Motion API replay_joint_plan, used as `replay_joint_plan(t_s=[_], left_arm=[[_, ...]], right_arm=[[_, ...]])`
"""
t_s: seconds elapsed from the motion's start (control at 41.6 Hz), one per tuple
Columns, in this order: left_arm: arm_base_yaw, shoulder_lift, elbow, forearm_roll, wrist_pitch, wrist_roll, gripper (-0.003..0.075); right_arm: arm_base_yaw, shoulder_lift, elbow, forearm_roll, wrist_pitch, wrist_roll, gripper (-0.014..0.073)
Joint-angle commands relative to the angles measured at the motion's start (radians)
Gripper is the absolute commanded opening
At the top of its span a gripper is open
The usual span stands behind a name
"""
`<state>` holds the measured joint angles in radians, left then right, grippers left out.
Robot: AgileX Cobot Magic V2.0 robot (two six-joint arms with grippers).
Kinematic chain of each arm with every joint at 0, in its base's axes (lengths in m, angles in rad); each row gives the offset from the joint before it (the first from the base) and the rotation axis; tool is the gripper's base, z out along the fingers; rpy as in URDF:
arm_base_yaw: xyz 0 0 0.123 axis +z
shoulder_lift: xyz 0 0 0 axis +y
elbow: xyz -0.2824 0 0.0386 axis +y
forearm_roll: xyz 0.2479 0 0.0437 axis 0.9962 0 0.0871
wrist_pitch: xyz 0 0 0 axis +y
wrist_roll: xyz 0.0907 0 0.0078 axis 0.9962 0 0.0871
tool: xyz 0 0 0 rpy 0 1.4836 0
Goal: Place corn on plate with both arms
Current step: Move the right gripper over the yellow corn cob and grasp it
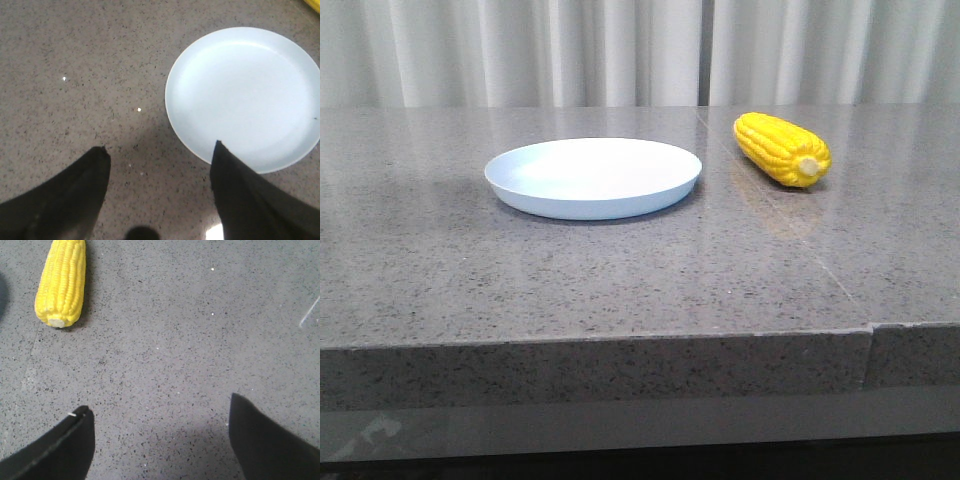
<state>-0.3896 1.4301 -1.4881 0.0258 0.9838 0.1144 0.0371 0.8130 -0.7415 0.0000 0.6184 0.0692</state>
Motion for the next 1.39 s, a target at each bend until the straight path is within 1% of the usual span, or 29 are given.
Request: replay_joint_plan(t_s=[0.0,0.216,0.288,0.385,0.481,0.625,0.745,0.889,1.057,1.226,1.37], left_arm=[[-0.010,-0.147,0.104,0.011,-0.091,-0.042,0.0430],[-0.010,-0.392,0.340,0.012,-0.116,-0.053,0.0430],[-0.010,-0.467,0.408,0.012,-0.116,-0.086,0.0430],[-0.010,-0.557,0.479,0.010,-0.116,-0.114,0.0430],[-0.010,-0.633,0.527,0.010,-0.117,-0.114,0.0430],[-0.010,-0.703,0.553,0.010,-0.118,-0.114,0.0430],[-0.010,-0.721,0.554,0.010,-0.118,-0.114,0.0430],[-0.010,-0.723,0.554,0.010,-0.108,-0.114,0.0430],[-0.010,-0.723,0.554,0.010,-0.108,-0.114,0.0430],[-0.010,-0.723,0.554,0.010,-0.108,-0.114,0.0430],[-0.010,-0.723,0.554,0.010,-0.108,-0.114,0.0429]], right_arm=[[-0.004,-0.002,-0.034,-0.019,-0.057,-0.004,0.0581],[-0.004,-0.002,-0.034,-0.019,-0.057,-0.004,0.0581],[-0.004,-0.002,-0.034,-0.019,-0.056,-0.004,0.0581],[-0.004,-0.002,-0.034,-0.019,-0.056,-0.004,0.0581],[-0.004,-0.002,-0.034,-0.019,-0.056,-0.004,0.0581],[-0.004,-0.002,-0.034,-0.016,-0.083,-0.004,0.0581],[-0.003,-0.002,-0.034,-0.012,-0.096,-0.005,0.0581],[0.028,0.014,-0.076,-0.012,-0.051,-0.047,0.0584],[0.104,0.103,-0.193,-0.012,0.049,-0.069,0.0584],[0.179,0.266,-0.350,-0.012,0.176,-0.069,0.0584],[0.207,0.424,-0.501,0.000,0.249,-0.069,0.0582]])
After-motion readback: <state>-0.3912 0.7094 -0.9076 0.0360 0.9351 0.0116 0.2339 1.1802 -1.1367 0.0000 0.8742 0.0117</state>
